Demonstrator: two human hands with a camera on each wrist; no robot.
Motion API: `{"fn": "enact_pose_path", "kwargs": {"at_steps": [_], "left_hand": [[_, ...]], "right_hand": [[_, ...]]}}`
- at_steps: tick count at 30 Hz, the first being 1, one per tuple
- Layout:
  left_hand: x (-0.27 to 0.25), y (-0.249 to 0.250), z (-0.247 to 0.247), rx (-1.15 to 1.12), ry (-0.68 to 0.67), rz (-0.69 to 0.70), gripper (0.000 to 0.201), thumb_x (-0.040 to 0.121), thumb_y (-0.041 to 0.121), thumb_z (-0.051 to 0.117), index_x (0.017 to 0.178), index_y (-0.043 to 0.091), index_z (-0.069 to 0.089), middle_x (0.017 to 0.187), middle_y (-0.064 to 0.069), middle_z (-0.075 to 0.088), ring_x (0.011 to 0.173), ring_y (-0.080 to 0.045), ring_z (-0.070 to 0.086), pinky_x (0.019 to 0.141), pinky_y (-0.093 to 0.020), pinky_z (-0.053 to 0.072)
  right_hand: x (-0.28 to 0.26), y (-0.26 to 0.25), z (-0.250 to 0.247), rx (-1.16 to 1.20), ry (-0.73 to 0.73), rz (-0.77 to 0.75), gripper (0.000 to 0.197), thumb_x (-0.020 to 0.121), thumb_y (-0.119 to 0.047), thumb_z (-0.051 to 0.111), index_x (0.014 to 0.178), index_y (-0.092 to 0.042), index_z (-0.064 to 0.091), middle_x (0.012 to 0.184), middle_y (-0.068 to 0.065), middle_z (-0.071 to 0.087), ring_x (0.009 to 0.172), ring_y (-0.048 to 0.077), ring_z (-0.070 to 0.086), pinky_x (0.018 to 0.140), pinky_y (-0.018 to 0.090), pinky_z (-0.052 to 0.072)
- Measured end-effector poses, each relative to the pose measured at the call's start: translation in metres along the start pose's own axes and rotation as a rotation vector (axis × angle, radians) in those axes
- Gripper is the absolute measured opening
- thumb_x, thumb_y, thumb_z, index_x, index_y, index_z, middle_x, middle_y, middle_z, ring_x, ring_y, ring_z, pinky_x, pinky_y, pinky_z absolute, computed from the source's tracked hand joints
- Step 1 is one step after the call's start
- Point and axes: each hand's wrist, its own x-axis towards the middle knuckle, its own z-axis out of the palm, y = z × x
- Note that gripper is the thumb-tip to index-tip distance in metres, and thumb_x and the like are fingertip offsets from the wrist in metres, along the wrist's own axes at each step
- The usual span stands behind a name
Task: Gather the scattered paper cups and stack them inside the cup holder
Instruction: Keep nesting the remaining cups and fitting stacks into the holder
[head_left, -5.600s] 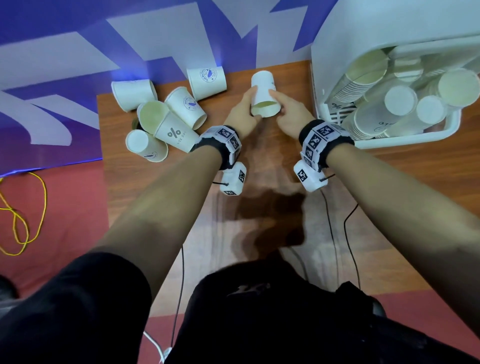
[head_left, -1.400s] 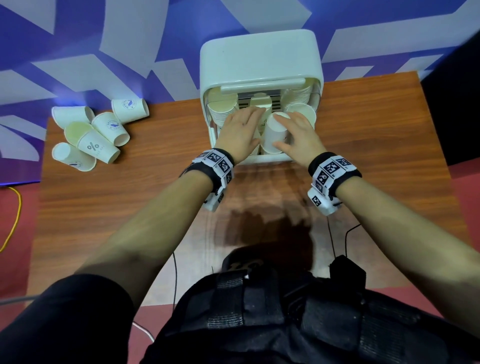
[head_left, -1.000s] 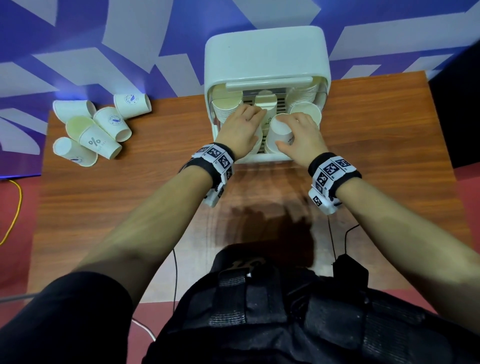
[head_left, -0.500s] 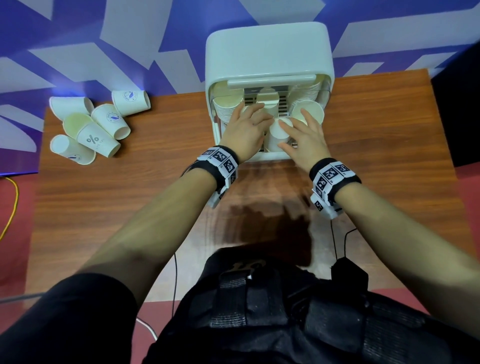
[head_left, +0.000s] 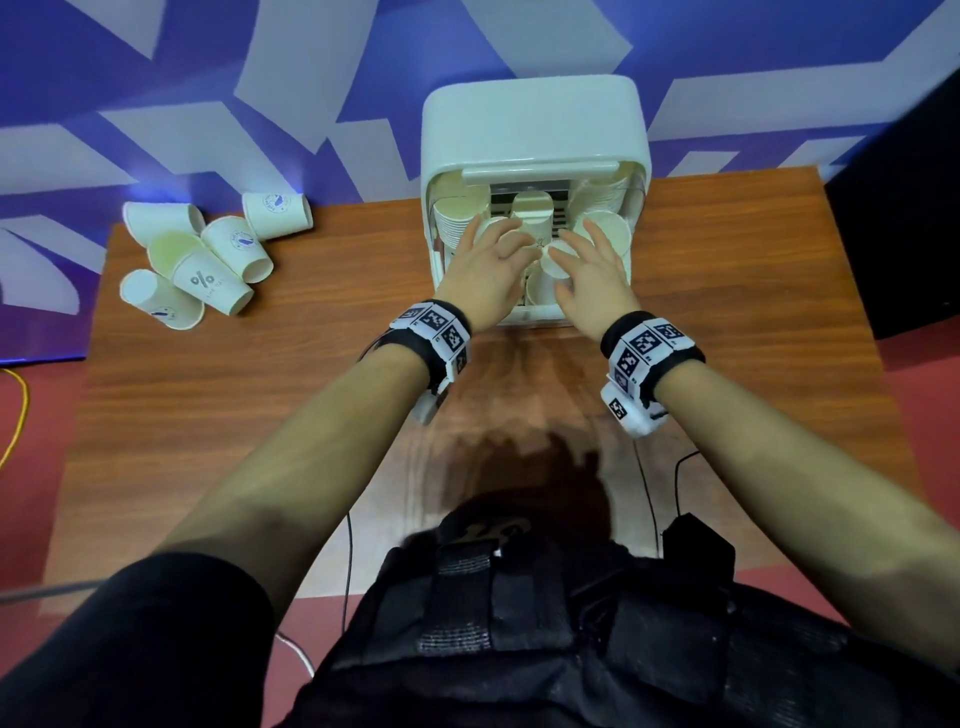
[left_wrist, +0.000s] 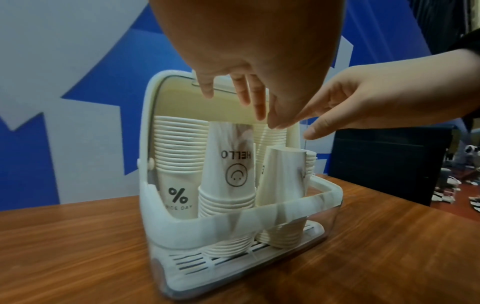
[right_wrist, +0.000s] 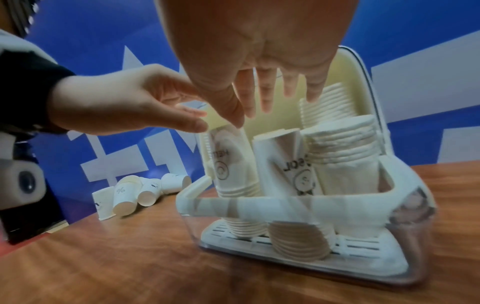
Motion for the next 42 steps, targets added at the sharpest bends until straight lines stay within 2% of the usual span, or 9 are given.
{"fn": "enact_pose_path", "kwargs": {"at_steps": [3, 5, 9, 12, 15, 21, 30, 36, 42], "left_hand": [[-0.020, -0.008, -0.010, -0.046, 0.060, 0.005, 0.044, 0.084, 0.021, 0.035, 0.113, 0.011, 0.066, 0.115, -0.008, 0.064, 0.119, -0.035, 0.053, 0.102, -0.060, 0.037], [-0.035, -0.017, -0.016, -0.055, 0.097, -0.009, 0.044, 0.082, 0.019, 0.038, 0.114, 0.011, 0.066, 0.115, -0.009, 0.065, 0.117, -0.036, 0.054, 0.100, -0.058, 0.038], [-0.063, -0.038, -0.027, -0.060, 0.115, -0.121, 0.041, 0.078, 0.005, 0.057, 0.117, 0.012, 0.065, 0.118, -0.008, 0.063, 0.120, -0.034, 0.051, 0.103, -0.057, 0.034], [-0.086, -0.057, -0.039, -0.071, 0.103, -0.207, 0.042, 0.080, 0.011, 0.047, 0.119, 0.012, 0.064, 0.120, -0.008, 0.062, 0.122, -0.033, 0.049, 0.104, -0.057, 0.033], [-0.108, -0.080, -0.048, -0.079, 0.064, -0.274, 0.043, 0.081, 0.007, 0.051, 0.123, 0.013, 0.061, 0.124, -0.007, 0.059, 0.126, -0.032, 0.045, 0.107, -0.055, 0.029], [-0.152, -0.134, -0.070, -0.069, 0.000, -0.383, 0.044, 0.086, 0.009, 0.052, 0.129, 0.015, 0.056, 0.131, -0.006, 0.055, 0.128, -0.029, 0.041, 0.106, -0.043, 0.028], [-0.204, -0.224, -0.083, -0.100, -0.120, -0.553, 0.047, 0.088, 0.014, 0.053, 0.135, 0.016, 0.050, 0.136, -0.008, 0.049, 0.128, -0.029, 0.038, 0.104, -0.041, 0.032], [-0.226, -0.275, -0.083, -0.150, -0.081, -0.667, 0.049, 0.087, 0.009, 0.054, 0.135, 0.007, 0.047, 0.145, -0.017, 0.038, 0.130, -0.036, 0.037, 0.108, -0.040, 0.030], [-0.243, -0.309, -0.074, -0.266, -0.065, -0.778, 0.057, 0.088, 0.005, 0.051, 0.143, 0.010, 0.037, 0.154, -0.018, 0.021, 0.140, -0.033, 0.026, 0.111, -0.037, 0.029]], "right_hand": [[-0.002, -0.021, -0.001, 0.053, -0.004, -0.024, 0.043, 0.095, -0.018, 0.046, 0.138, -0.013, 0.047, 0.153, 0.007, 0.029, 0.146, 0.024, 0.005, 0.119, 0.042, 0.009], [-0.001, -0.038, 0.000, 0.064, 0.001, -0.063, 0.042, 0.095, -0.020, 0.047, 0.137, -0.012, 0.049, 0.151, 0.009, 0.031, 0.146, 0.027, 0.008, 0.119, 0.041, 0.010], [0.005, -0.075, 0.006, 0.079, 0.001, -0.107, 0.042, 0.095, -0.019, 0.049, 0.137, -0.011, 0.049, 0.147, 0.012, 0.037, 0.144, 0.029, 0.016, 0.118, 0.038, 0.012], [0.012, -0.105, 0.013, 0.096, 0.002, -0.126, 0.043, 0.093, -0.014, 0.052, 0.135, -0.008, 0.050, 0.142, 0.014, 0.042, 0.138, 0.030, 0.026, 0.115, 0.036, 0.016], [0.018, -0.133, 0.023, 0.121, -0.037, -0.136, 0.044, 0.093, -0.016, 0.051, 0.136, -0.009, 0.048, 0.137, 0.014, 0.045, 0.133, 0.029, 0.033, 0.113, 0.035, 0.022], [0.036, -0.199, 0.050, 0.135, -0.146, -0.133, 0.049, 0.095, -0.021, 0.051, 0.142, -0.013, 0.041, 0.143, 0.011, 0.041, 0.135, 0.025, 0.032, 0.113, 0.035, 0.023], [0.078, -0.284, 0.103, 0.178, -0.272, -0.043, 0.052, 0.096, -0.023, 0.049, 0.145, -0.017, 0.035, 0.147, 0.007, 0.036, 0.136, 0.024, 0.032, 0.113, 0.037, 0.027], [0.109, -0.321, 0.137, 0.183, -0.341, -0.010, 0.052, 0.096, -0.021, 0.048, 0.146, -0.016, 0.033, 0.147, 0.009, 0.036, 0.134, 0.025, 0.036, 0.108, 0.035, 0.029], [0.135, -0.343, 0.172, 0.216, -0.399, 0.055, 0.055, 0.094, -0.019, 0.053, 0.145, -0.013, 0.033, 0.144, 0.014, 0.039, 0.134, 0.028, 0.035, 0.107, 0.033, 0.028]]}}
